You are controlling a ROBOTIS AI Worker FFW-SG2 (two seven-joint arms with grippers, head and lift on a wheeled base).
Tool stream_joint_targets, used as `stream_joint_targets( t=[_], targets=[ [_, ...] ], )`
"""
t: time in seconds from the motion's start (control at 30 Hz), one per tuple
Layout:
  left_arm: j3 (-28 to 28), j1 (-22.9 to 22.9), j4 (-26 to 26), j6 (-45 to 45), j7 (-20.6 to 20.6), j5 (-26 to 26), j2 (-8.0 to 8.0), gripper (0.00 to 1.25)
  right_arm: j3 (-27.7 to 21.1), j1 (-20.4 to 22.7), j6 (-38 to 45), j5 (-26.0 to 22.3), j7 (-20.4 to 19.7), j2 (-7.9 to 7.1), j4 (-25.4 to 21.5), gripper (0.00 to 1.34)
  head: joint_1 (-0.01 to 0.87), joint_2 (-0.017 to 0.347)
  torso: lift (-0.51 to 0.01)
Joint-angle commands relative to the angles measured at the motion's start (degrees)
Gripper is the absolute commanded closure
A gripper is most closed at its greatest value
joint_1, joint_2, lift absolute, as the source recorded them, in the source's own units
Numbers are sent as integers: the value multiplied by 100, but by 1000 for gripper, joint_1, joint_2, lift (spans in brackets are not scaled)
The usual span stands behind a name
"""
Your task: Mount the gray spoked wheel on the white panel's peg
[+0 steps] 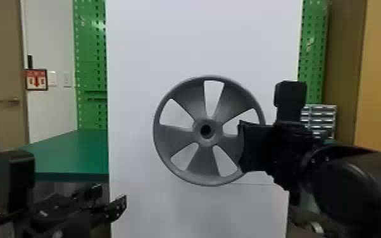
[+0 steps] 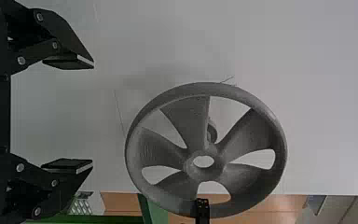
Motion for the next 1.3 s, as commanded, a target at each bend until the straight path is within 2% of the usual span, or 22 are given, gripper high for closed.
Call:
stream_joint_targets(
  t=[0.0,1.27],
  targets=[
    [-5,-7,0,0,0,0,0,495,-8,-16,-26,18,0,-10,42,1170,117,-8,-458],
    [-75,-51,35,0,0,-9,26,496,45,-96,-245,71,9,16,341,1170,117,-8,-458]
  ],
)
